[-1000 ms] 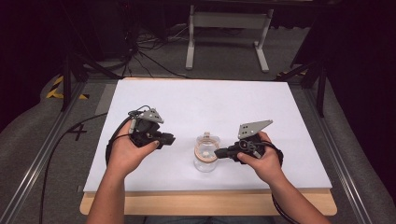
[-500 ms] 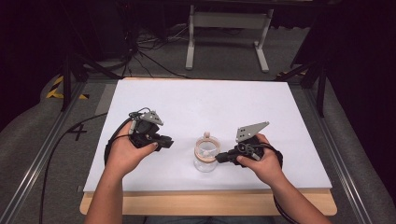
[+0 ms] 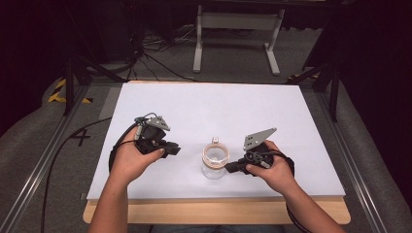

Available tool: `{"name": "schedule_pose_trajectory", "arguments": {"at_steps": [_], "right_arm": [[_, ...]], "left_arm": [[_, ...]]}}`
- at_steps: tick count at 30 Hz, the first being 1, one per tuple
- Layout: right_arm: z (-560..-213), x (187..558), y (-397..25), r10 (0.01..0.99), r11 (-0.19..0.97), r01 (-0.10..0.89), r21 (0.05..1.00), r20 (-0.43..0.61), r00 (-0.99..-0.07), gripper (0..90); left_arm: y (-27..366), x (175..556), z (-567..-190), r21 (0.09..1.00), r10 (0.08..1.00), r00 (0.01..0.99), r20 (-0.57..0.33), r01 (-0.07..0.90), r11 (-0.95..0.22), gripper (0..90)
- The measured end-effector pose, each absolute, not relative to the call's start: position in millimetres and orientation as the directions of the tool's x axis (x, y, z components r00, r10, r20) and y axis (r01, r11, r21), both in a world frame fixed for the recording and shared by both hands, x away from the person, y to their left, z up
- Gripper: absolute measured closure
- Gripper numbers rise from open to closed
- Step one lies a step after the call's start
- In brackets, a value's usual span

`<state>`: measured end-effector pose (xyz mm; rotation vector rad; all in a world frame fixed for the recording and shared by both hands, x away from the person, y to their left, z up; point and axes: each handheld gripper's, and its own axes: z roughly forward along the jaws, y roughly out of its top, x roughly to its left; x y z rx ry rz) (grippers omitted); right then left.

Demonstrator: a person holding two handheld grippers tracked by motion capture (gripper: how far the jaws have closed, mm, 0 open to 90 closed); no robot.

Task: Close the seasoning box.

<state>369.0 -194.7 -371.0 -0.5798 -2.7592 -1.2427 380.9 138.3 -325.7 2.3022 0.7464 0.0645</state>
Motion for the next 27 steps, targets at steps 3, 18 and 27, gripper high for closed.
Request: {"name": "schedule_pose_trajectory", "arguments": {"at_steps": [3, 18, 27], "right_arm": [[-367, 369, -197, 0.315, 0.594, 0.358, 0.72, 0.201, -0.928, 90.0], [-332, 375, -231, 0.393, 0.445, 0.323, 0.835, 0.142, -0.909, 89.7], [-329, 387, -266, 0.504, 0.386, 0.36, 0.849, 0.133, -0.854, 89.7]], "left_arm": [[139, 381, -327, 0.639, 0.536, 0.829, -0.161, 0.501, -0.583, 79.8], [150, 377, -331, 0.632, 0.56, 0.812, -0.166, 0.523, -0.571, 78.9], [151, 378, -332, 0.628, 0.561, 0.811, -0.165, 0.525, -0.575, 78.6]]}}
